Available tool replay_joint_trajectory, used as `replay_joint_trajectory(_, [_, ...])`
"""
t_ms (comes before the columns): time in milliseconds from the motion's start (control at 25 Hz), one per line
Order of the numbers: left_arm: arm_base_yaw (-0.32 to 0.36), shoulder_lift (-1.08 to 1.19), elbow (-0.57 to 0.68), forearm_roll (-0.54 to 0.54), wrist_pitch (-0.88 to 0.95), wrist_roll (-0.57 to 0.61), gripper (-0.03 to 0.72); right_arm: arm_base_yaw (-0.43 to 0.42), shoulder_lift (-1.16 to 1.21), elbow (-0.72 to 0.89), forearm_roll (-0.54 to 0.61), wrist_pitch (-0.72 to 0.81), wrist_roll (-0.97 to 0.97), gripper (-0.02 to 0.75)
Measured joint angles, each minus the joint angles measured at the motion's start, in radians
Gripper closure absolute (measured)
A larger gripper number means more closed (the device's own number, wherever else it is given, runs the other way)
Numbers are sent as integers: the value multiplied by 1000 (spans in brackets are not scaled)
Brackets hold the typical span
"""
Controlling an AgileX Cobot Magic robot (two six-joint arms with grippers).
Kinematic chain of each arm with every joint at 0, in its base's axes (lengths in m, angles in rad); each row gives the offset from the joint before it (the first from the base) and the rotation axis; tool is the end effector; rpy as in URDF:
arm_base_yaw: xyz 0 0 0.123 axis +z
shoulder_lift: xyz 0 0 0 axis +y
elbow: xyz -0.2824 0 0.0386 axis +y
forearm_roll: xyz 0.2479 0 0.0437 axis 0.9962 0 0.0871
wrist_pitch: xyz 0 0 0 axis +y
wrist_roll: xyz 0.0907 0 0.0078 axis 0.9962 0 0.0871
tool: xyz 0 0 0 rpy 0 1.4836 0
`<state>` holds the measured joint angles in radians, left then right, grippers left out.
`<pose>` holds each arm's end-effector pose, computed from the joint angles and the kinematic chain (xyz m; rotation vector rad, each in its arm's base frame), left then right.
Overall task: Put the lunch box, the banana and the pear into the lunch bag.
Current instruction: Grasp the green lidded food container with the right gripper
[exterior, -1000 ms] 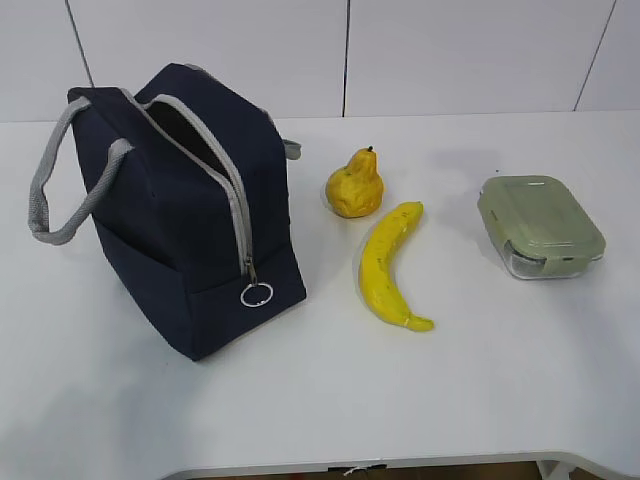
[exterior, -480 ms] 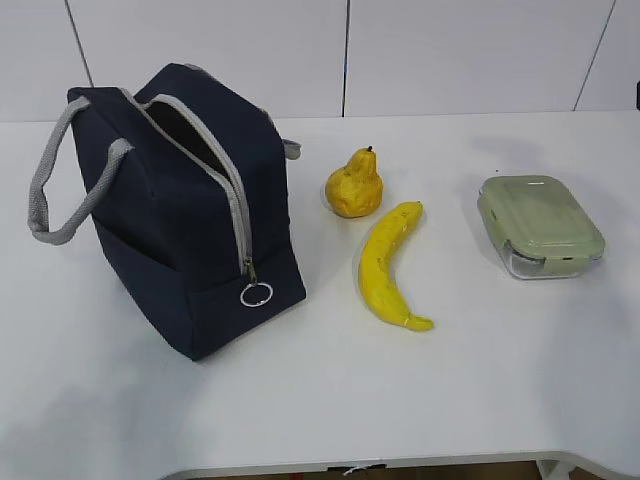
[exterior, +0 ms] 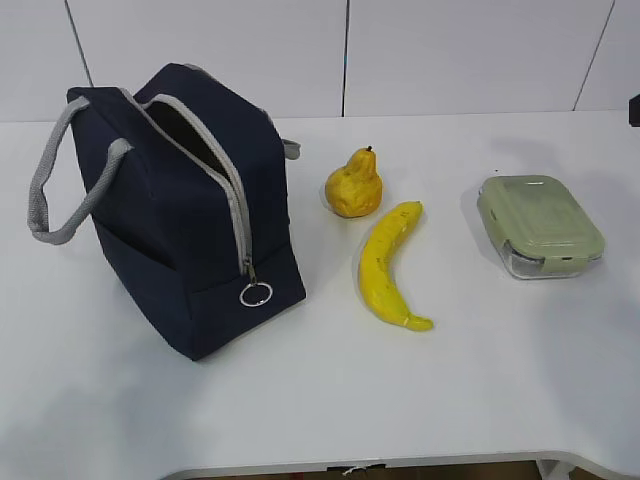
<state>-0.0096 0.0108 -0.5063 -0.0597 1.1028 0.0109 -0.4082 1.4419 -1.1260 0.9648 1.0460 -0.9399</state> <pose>-0.0059 -0.0048 0.2757 0.0256 2.0900 -0.0712 0.2876 -0.0538 0.3185 -0.1680 2.2826 0.6550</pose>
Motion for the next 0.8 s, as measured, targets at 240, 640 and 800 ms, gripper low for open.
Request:
replay_joint_trajectory(240, [0,0,0,0,0,0,312,-45,67,0,112,42,-73,151])
replay_joint_trajectory(640, [0,0,0,0,0,0,313,-126,245,-2,344,133,-272,151])
replay_joint_trajectory(800, [0,0,0,0,0,0,313,-126,314,-2,364,133,-310,151])
